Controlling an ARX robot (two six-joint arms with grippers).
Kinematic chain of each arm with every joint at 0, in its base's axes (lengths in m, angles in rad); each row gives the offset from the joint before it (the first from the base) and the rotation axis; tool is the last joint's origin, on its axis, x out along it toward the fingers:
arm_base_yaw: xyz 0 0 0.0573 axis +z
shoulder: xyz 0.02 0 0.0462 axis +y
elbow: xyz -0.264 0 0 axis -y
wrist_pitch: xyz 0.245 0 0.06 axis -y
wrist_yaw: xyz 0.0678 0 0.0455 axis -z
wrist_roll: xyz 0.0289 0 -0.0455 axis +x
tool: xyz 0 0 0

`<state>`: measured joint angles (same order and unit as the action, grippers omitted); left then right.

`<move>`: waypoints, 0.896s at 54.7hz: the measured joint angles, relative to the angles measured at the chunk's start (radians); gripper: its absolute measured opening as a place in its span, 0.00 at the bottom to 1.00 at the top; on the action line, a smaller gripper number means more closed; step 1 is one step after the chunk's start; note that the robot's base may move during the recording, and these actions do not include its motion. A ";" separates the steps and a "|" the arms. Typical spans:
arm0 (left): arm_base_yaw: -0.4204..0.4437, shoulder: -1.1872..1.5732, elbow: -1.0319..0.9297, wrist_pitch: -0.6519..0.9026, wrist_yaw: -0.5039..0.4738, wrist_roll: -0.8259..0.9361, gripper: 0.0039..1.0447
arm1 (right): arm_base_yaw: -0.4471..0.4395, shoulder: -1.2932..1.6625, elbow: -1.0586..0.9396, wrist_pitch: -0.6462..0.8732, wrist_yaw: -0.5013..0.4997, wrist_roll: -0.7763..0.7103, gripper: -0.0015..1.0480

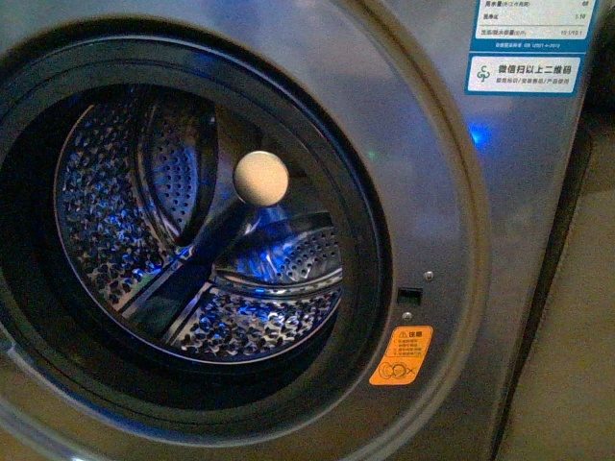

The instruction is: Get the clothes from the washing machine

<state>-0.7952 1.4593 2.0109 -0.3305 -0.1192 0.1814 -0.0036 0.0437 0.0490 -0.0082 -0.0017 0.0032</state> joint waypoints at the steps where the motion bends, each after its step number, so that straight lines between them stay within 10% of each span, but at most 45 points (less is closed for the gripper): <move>1: 0.003 0.000 0.003 -0.004 -0.010 0.002 0.94 | 0.000 -0.001 -0.001 0.000 0.000 0.000 0.02; 25: 0.406 -0.255 -0.305 -0.132 -0.244 -0.140 0.94 | 0.000 -0.039 -0.044 0.005 0.000 0.000 0.02; 43: 0.539 -0.378 -0.520 -0.161 -0.171 -0.399 0.94 | 0.000 -0.039 -0.044 0.005 0.000 -0.002 0.51; 49: 0.555 -0.464 -0.686 0.010 -0.118 -0.305 0.79 | 0.000 -0.039 -0.044 0.005 0.000 -0.002 0.68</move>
<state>-0.2405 0.9955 1.3247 -0.3202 -0.2375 -0.1234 -0.0036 0.0044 0.0051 -0.0032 -0.0017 0.0017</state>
